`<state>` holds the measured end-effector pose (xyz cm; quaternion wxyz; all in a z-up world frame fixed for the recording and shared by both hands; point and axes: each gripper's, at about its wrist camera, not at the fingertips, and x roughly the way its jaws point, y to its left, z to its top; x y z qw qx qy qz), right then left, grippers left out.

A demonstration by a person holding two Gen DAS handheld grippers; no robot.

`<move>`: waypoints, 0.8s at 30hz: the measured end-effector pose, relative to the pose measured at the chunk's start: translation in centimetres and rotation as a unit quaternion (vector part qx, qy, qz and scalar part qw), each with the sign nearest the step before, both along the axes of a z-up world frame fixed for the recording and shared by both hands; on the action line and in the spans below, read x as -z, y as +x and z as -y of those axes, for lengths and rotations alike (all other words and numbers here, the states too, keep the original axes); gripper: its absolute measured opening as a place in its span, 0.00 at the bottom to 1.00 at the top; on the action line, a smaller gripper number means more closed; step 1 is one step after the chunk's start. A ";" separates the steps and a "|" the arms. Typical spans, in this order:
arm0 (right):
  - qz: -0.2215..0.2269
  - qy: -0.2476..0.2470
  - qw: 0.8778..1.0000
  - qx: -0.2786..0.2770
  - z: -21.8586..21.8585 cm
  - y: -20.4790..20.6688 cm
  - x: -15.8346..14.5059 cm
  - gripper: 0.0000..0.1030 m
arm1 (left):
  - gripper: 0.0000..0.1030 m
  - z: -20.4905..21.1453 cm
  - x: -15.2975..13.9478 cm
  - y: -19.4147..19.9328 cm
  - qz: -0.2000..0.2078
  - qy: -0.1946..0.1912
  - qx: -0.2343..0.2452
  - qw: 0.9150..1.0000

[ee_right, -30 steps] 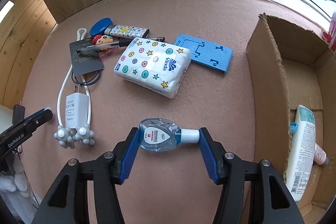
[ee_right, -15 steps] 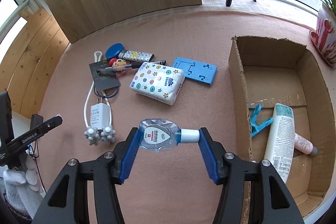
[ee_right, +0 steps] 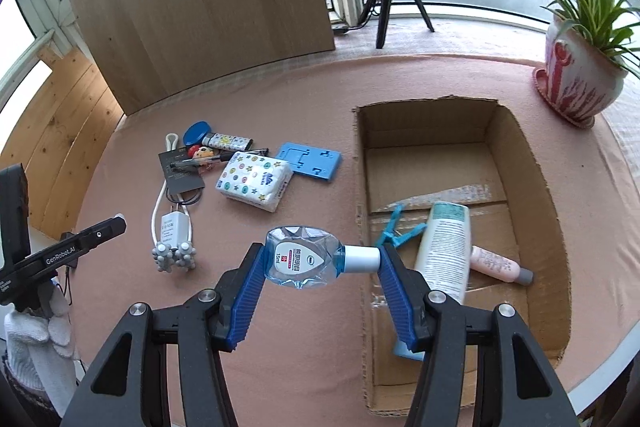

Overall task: Organize objects
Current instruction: 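Carry the blue sanitizer with the right tool toward the box while the left tool carries the white cap, then open the right tool to drop the sanitizer into the box while the left tool releases the white cap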

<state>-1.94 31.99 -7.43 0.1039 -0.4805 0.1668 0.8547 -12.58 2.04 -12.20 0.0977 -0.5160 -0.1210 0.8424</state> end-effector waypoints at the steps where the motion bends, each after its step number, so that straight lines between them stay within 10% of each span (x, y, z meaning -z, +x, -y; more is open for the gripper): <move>1: -0.001 0.001 1.000 0.007 -0.6 0.5 -0.1 0.51 | 0.27 -0.8 -0.1 -0.1 -0.001 0.002 0.008 1.000; 24: 0.016 0.011 0.996 0.092 -8.1 8.0 1.2 0.51 | 0.27 -22.5 -3.6 -2.7 -0.040 0.009 0.186 0.982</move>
